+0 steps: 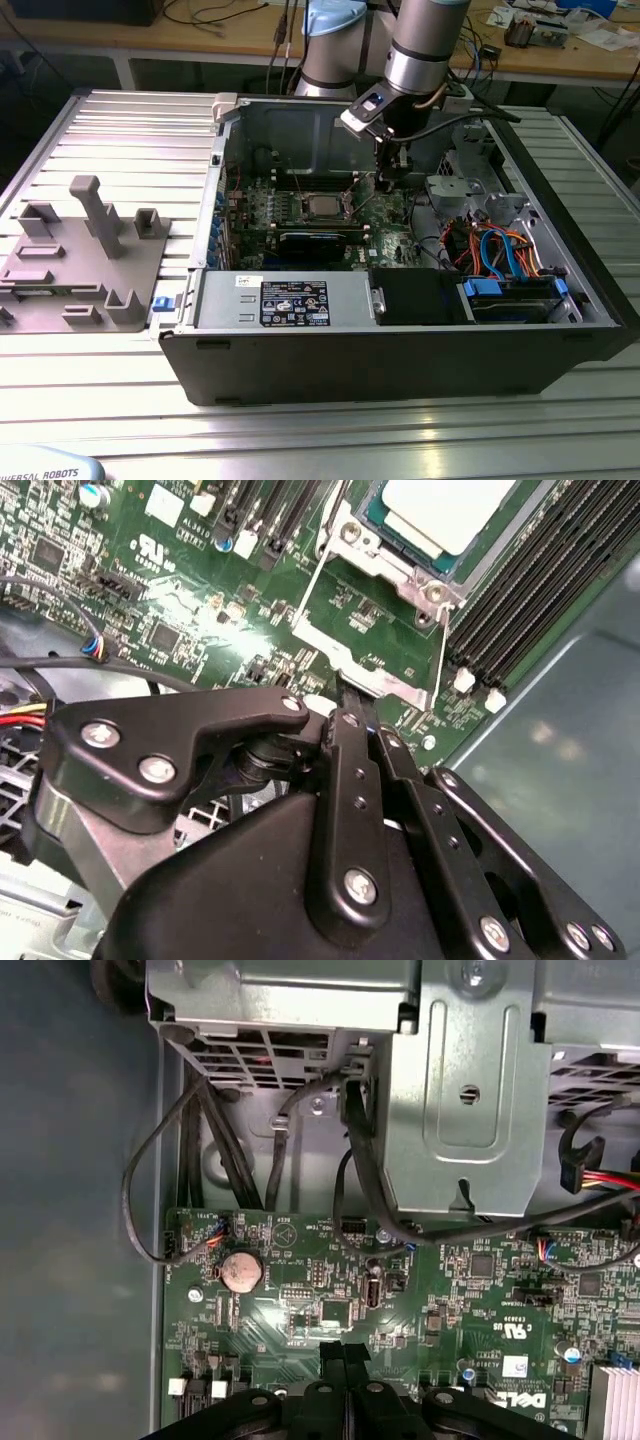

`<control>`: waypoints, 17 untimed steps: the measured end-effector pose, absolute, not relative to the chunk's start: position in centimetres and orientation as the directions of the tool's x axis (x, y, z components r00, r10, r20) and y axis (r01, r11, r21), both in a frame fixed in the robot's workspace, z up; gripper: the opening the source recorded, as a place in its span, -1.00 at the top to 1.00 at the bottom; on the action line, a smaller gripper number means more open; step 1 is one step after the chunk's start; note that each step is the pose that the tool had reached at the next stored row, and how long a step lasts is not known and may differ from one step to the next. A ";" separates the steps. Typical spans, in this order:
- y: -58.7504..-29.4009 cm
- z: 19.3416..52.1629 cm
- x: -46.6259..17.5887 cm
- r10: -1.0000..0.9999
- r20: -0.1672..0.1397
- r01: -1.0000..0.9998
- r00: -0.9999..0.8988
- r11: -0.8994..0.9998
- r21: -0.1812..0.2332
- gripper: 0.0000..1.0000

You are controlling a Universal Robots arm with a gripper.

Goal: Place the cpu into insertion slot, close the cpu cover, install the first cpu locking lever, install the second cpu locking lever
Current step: 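Close the cpu cover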

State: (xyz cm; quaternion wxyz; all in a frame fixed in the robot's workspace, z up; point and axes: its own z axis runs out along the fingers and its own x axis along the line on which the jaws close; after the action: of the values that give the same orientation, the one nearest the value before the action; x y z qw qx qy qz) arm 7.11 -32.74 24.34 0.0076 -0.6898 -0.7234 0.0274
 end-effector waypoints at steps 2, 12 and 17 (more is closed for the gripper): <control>-32.7 24.3 6.8 0.998 -0.027 0.998 -0.048 0.047 -0.050 0.79; -32.7 24.3 5.6 0.998 -0.027 0.998 -0.048 0.047 -0.050 0.79; -32.7 24.3 5.0 0.998 -0.027 0.998 -0.048 0.047 -0.050 0.79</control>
State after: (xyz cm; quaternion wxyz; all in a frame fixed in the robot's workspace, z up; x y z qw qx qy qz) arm 5.01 -32.74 24.30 0.0076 -0.6899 -0.7234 0.0273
